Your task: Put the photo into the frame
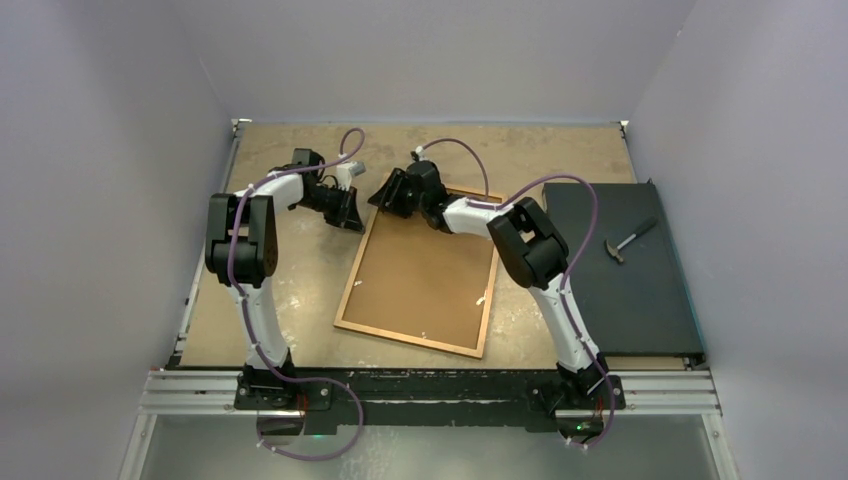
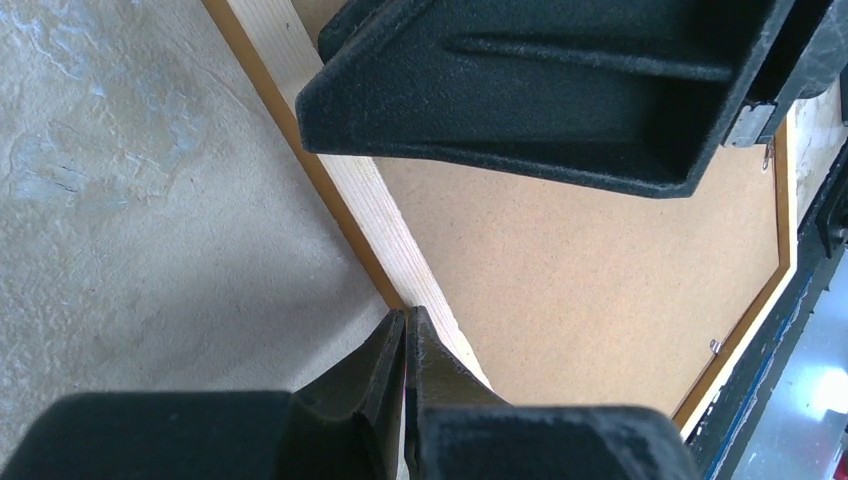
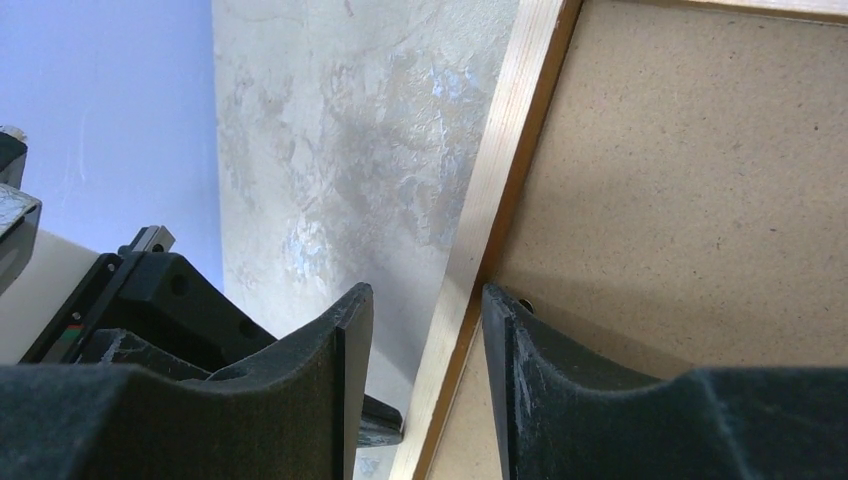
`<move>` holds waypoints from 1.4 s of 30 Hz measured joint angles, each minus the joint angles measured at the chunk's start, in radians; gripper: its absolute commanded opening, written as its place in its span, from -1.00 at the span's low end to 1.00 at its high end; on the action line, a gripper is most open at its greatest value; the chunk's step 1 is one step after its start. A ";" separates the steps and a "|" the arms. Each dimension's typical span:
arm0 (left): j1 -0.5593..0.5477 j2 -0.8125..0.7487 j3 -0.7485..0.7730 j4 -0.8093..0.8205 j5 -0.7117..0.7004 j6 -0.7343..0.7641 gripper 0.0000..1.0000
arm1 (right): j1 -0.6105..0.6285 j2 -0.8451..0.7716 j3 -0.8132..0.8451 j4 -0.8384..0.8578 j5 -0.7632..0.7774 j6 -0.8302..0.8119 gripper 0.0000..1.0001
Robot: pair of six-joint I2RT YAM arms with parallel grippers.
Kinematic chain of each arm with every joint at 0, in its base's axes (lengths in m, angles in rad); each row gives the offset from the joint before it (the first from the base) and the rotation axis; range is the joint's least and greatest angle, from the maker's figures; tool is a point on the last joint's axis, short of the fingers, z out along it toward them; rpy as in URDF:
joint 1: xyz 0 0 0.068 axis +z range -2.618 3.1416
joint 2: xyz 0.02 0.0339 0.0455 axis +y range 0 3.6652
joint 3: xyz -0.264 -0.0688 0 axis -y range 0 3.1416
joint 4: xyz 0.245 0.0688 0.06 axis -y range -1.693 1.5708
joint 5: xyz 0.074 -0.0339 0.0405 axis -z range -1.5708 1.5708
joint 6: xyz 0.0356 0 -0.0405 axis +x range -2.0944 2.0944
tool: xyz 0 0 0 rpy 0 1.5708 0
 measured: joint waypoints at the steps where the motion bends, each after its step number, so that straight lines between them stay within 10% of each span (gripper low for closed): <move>1: 0.000 0.000 0.000 0.000 0.000 0.000 -1.00 | 0.000 0.000 0.000 0.001 -0.003 0.000 -0.05; 42: -0.005 -0.005 0.000 -0.003 -0.005 0.003 -1.00 | -0.006 -0.030 -0.040 0.007 -0.026 -0.058 0.06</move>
